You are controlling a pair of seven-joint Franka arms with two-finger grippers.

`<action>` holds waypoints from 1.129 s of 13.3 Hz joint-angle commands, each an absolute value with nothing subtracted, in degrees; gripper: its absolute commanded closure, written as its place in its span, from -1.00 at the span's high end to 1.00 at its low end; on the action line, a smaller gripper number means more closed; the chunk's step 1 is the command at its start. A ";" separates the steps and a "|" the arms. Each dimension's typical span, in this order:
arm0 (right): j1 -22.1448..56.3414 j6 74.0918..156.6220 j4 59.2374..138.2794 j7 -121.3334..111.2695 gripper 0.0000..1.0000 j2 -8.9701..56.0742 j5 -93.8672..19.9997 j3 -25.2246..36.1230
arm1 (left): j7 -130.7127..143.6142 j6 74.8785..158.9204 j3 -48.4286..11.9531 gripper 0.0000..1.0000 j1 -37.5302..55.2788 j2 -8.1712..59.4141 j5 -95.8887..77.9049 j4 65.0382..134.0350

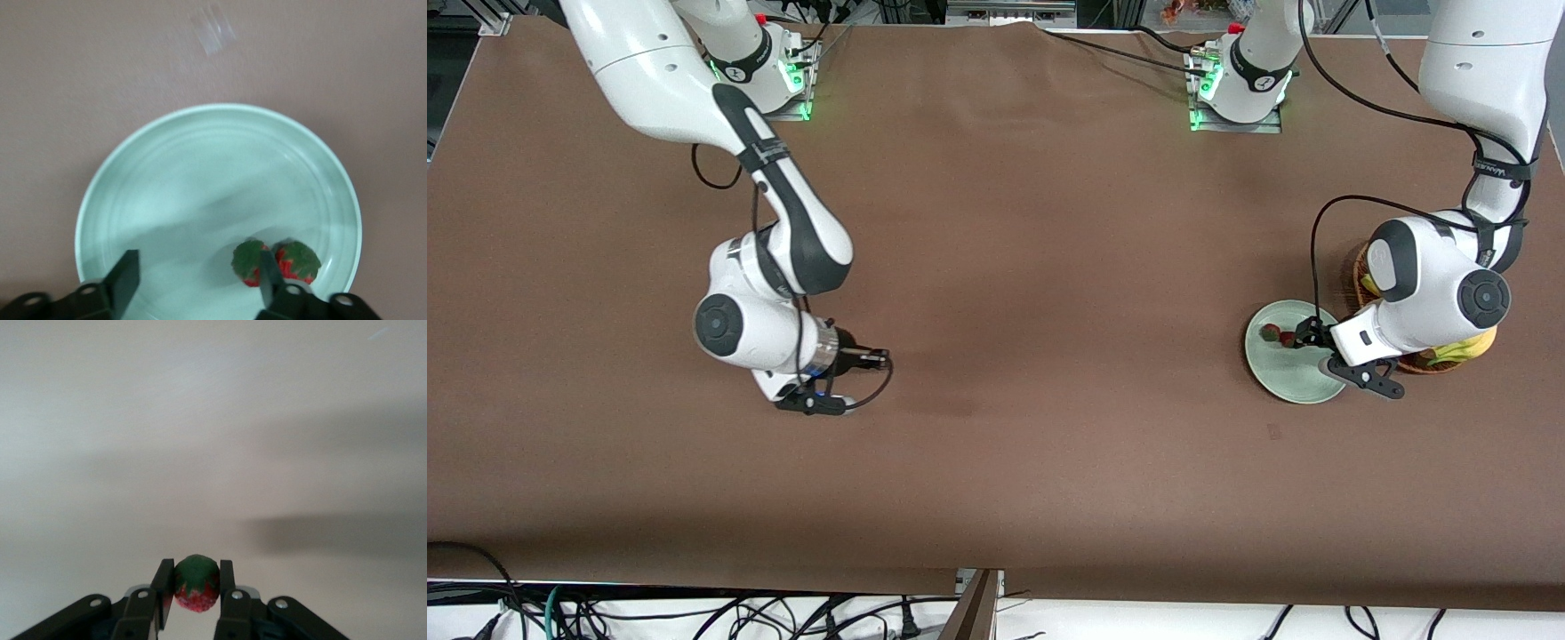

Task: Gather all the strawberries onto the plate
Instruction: 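Carry the last strawberry to mid-table and release it with the right gripper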

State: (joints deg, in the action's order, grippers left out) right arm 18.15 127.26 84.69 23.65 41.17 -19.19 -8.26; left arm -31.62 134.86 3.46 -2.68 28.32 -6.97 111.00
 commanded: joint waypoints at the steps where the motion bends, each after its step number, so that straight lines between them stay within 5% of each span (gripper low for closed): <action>1: 25.37 131.11 77.63 35.02 -0.50 45.34 -22.93 -8.00 | -26.92 134.21 2.90 1.00 -0.71 27.42 -8.53 110.13; 8: 35.94 155.19 73.05 50.33 -0.50 53.77 -23.03 -8.00 | -7.67 132.45 -7.02 1.00 0.00 26.63 -7.56 109.69; 11: 39.01 159.86 66.29 59.13 -0.30 59.13 -23.03 -8.00 | 1.28 132.54 -11.23 1.00 0.88 26.81 -6.16 109.69; 15: 40.95 162.16 64.16 65.37 -0.27 60.64 -23.03 -8.00 | 13.60 132.98 -15.63 1.00 1.76 27.42 -0.53 109.60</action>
